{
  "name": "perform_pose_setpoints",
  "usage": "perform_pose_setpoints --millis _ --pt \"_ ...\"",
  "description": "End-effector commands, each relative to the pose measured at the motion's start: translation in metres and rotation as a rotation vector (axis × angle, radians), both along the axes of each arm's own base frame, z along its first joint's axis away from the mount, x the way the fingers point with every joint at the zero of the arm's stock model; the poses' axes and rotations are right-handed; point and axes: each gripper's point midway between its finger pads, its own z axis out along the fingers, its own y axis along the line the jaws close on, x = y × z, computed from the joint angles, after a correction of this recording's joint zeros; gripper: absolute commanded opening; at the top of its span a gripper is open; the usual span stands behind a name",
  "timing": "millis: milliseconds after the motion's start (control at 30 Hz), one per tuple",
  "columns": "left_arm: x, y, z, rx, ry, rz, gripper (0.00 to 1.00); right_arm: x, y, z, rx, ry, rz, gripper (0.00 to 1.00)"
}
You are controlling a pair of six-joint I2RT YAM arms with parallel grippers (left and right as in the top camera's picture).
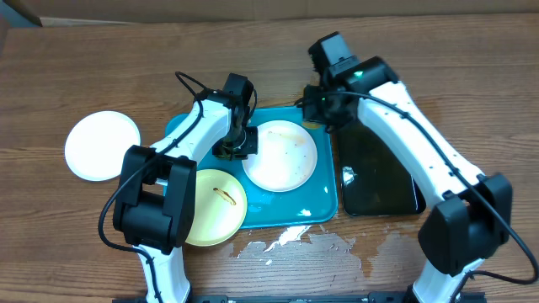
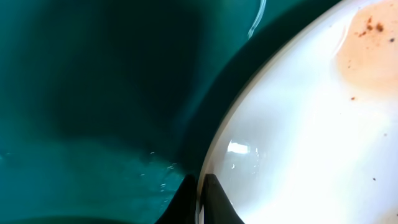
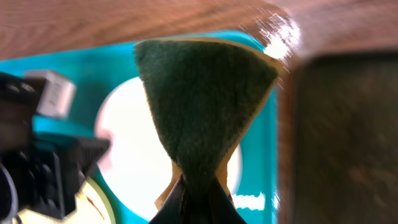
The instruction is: Clean dirty plates on tray and stack at the side
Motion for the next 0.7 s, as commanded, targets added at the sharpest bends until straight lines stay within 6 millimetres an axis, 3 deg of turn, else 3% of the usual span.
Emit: perform_pose_setpoints --millis 0,167,300,667 --pt "0.018 0.023 0.004 0.115 -0.043 0.012 0.04 -0.004 -0.027 0.005 -0.025 0.039 -0.013 0.05" --pt "0.034 0.029 0.024 0.176 -0.094 -0.007 0.04 -0.031 -0.085 -0.004 -0.138 0.199 -0.101 0.05" --pt "0.045 0.026 0.039 0.192 -0.135 -0.013 0.04 -0.051 -0.111 -0.016 -0.173 0.304 -0.098 0.04" --pt "0.058 0.012 0.056 0.238 -0.207 -0.112 0.04 -0.090 -0.123 -0.087 -0.206 0.436 -0.085 0.09"
